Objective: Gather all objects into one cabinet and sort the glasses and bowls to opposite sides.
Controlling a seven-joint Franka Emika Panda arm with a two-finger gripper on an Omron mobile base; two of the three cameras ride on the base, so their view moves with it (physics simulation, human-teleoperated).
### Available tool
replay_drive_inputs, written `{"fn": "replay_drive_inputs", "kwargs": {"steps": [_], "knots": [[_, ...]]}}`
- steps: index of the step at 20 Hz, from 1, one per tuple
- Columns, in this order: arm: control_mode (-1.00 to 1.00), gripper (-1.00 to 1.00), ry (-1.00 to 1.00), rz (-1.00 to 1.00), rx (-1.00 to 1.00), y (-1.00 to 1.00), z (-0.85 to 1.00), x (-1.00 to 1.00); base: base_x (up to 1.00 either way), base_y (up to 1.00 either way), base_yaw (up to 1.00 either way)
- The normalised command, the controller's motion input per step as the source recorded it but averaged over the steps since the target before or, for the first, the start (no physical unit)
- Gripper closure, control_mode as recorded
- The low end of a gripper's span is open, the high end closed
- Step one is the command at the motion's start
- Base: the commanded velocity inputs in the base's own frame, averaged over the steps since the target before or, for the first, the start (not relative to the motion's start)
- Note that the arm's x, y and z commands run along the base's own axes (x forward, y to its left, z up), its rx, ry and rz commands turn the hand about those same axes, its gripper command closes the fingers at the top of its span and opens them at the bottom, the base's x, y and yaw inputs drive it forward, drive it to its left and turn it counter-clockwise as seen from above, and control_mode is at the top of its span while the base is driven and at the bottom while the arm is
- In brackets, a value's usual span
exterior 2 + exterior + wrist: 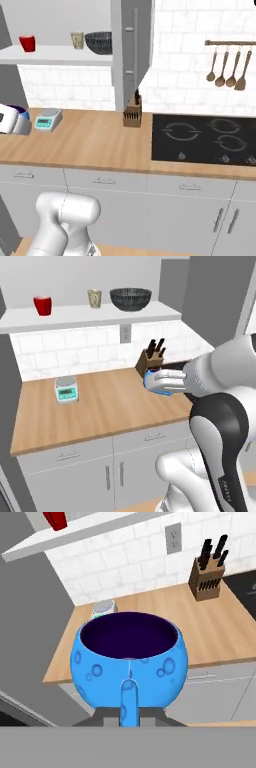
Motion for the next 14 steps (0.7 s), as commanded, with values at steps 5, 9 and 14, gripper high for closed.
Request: {"fn": "replay_drive_inputs", "kwargs": {"steps": [5,9,14], "knots": [[1.00,1.00,0.00,0.00,0.00,0.00,0.00,0.00,0.76,0.80,0.00],[1.00,1.00,0.00,0.00,0.00,0.00,0.00,0.00,0.95,0.47,0.00],[1.00,1.00,0.00,0.00,0.00,0.00,0.00,0.00,1.00,0.14,0.00]]}}
